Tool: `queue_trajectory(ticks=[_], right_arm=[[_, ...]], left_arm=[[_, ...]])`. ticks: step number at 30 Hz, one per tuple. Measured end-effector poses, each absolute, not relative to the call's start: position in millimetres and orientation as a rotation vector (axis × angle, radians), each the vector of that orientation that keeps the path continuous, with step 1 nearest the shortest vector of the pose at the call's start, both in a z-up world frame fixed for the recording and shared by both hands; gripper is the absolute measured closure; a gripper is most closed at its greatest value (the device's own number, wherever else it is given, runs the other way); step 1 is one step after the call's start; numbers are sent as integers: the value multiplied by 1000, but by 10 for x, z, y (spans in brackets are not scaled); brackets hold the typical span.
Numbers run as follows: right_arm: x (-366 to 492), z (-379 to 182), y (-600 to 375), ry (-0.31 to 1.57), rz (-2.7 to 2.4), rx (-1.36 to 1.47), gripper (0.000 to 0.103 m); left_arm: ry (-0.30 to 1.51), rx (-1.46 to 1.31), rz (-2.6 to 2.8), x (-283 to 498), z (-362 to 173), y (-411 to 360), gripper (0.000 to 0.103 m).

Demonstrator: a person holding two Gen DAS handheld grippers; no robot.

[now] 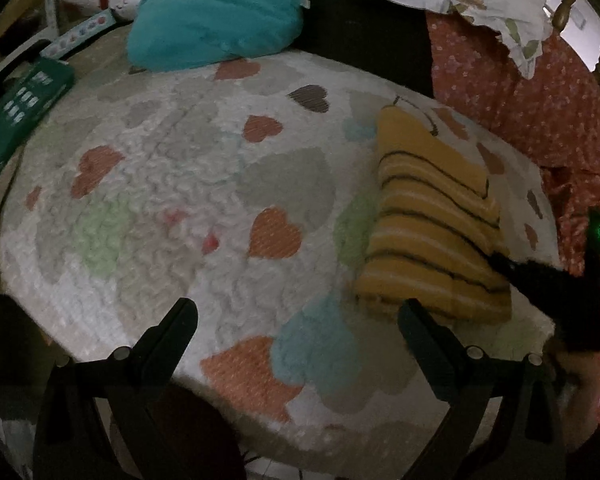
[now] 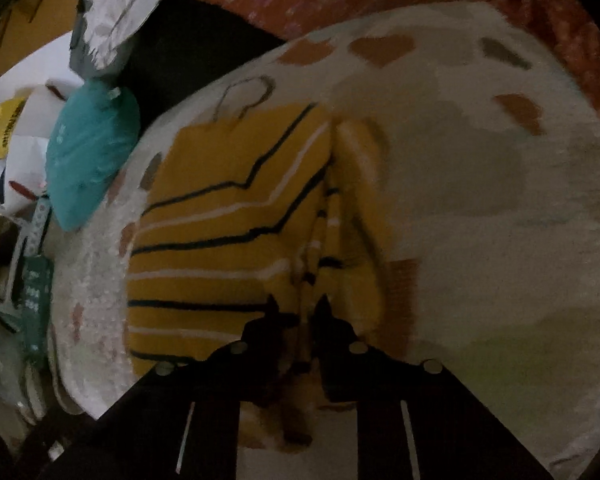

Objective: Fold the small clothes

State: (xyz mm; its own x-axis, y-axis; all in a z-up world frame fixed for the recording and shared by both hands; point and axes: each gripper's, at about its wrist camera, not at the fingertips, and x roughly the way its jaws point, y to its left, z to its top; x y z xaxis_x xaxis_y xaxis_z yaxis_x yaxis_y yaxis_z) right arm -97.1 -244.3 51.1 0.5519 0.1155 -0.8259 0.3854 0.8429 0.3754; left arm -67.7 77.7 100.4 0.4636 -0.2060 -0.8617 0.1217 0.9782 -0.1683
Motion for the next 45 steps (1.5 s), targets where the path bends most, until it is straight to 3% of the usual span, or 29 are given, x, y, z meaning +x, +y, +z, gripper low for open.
queue_trajectory(ticks=[7,10,13,15,19,22,23,24,26,27,28,32,34,36,37,40,45], right_arm=[[-999,339,-2491,1050,-232,487,89],[-992,405,-2511,1030,-232,496,82],[-1035,544,-2577,932,-211,530,62],[-1013,617,-2649,879,-231,526,38],[-742,523,-2892,852,-255,605,23],[-485,250,-3024,925,-225,732,22],[-412,137,-3031,945,-176,803,32],[-362,92,-3014,953,-140,842,53],[-318,145,-2980,966,-119,863,67],[-308,204,-2978,961,-104,862,69],[-327,275,-2985,946,-86,861,69],[-433,462,-3048,881,-68,861,69],[-400,347,-3064,921,-132,816,62],[-344,195,-3067,993,-198,759,44],[-371,180,-3104,999,-203,755,43],[-573,459,-3108,909,-240,739,43],[-848,1066,-2732,775,-128,621,59]], left_arm=[[1137,-160,-370,-24,805,360,3],[1168,-161,-433,266,679,130,3],[1201,-166,-472,526,535,-40,3],[1228,-182,-488,691,424,-104,3],[1298,-258,-522,925,190,-186,3],[1363,-305,-575,950,41,-313,3],[1388,-316,-602,925,4,-380,13],[1401,-314,-620,887,-4,-451,25],[1380,-257,-599,821,85,-537,40],[1368,-234,-602,803,164,-565,44],[1361,-223,-603,802,233,-572,49],[1343,-221,-612,850,428,-623,48],[1340,-152,-566,838,395,-725,47],[1358,-81,-520,828,313,-778,46],[1352,-78,-518,801,313,-767,46],[1309,-110,-525,721,500,-589,46],[1155,-86,-483,412,975,-127,46]])
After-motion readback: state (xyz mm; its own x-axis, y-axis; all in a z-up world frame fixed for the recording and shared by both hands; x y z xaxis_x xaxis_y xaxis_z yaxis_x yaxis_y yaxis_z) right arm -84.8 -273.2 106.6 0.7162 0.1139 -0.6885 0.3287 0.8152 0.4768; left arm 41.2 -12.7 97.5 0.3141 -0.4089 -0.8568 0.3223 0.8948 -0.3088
